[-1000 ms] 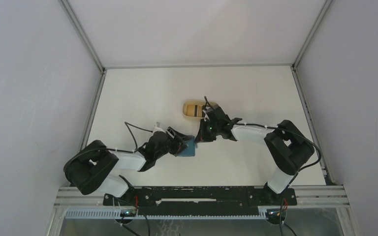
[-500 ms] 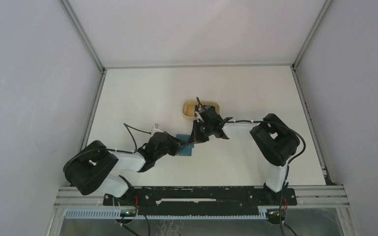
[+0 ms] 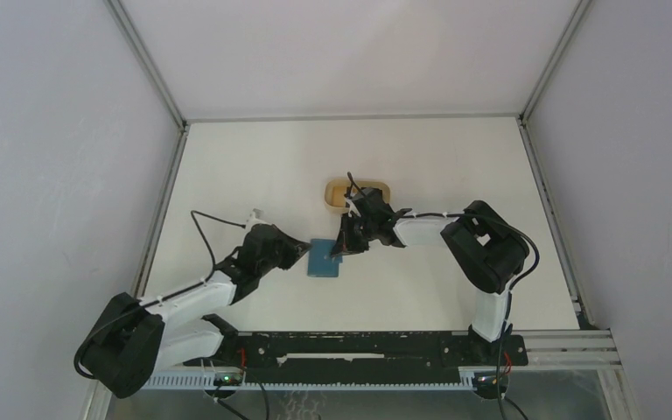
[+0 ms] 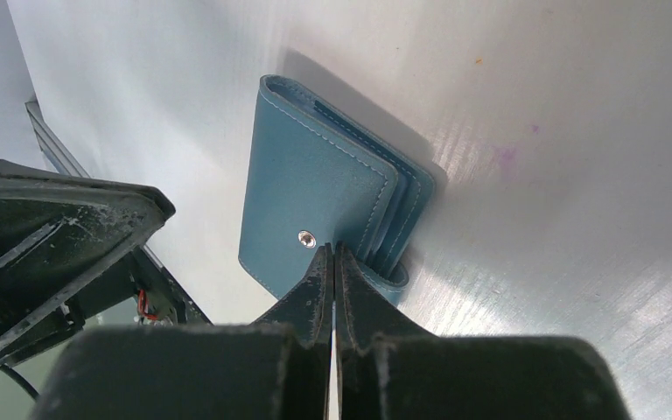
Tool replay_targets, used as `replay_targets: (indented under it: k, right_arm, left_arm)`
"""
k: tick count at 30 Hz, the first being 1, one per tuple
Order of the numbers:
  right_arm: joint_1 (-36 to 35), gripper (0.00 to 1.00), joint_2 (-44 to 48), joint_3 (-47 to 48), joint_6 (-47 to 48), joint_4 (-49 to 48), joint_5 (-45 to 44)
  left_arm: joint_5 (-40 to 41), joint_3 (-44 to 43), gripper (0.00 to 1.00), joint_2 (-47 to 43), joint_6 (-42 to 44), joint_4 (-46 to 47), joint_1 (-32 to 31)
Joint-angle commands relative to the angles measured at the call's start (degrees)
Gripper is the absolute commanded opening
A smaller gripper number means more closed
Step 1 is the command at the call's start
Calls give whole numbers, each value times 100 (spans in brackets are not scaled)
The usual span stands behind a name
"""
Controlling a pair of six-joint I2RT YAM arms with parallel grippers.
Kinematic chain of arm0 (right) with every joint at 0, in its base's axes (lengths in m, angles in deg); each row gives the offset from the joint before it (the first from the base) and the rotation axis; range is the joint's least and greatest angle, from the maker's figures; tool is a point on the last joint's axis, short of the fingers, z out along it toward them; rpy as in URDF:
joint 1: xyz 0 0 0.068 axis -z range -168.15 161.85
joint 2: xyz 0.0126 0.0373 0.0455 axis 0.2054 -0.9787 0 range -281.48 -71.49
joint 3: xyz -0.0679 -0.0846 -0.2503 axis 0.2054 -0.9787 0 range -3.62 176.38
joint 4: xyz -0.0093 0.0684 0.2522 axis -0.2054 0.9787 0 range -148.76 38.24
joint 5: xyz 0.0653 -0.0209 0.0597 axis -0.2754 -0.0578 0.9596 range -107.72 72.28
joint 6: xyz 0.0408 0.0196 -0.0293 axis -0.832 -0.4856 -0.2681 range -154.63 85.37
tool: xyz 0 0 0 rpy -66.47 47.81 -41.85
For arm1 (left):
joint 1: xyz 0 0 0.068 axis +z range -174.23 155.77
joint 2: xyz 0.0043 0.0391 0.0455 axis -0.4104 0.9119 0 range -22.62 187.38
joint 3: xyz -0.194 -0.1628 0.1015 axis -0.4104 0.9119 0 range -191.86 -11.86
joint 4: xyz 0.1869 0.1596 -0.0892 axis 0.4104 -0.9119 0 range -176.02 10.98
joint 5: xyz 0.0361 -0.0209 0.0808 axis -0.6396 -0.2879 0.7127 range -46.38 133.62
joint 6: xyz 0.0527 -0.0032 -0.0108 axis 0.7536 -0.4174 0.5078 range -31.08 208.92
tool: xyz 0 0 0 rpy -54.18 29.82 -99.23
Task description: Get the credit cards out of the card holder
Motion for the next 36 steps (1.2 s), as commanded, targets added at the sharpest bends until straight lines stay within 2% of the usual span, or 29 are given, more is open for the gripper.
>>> replay_targets:
  k: [1, 5, 10, 28, 36]
  right_arm:
    - [-67, 0, -240, 28, 110, 116, -200]
    - [-67, 0, -236, 29, 111, 119, -199]
    - [-67, 0, -159, 28, 152, 142, -225]
    - [-122, 0, 190, 714, 212, 802, -176]
    - [-154, 0, -157, 782, 190, 645, -190]
  left_arm:
    - [-305, -277, 0, 105, 659, -508, 86]
    - [-1101, -25, 0, 745, 425, 641, 79]
    - [-1395, 31, 0, 1288, 334, 1211, 81]
    - [-1277, 72, 0, 2264, 398, 1212, -12]
    - [-1298, 133, 0, 2362, 391, 1296, -19]
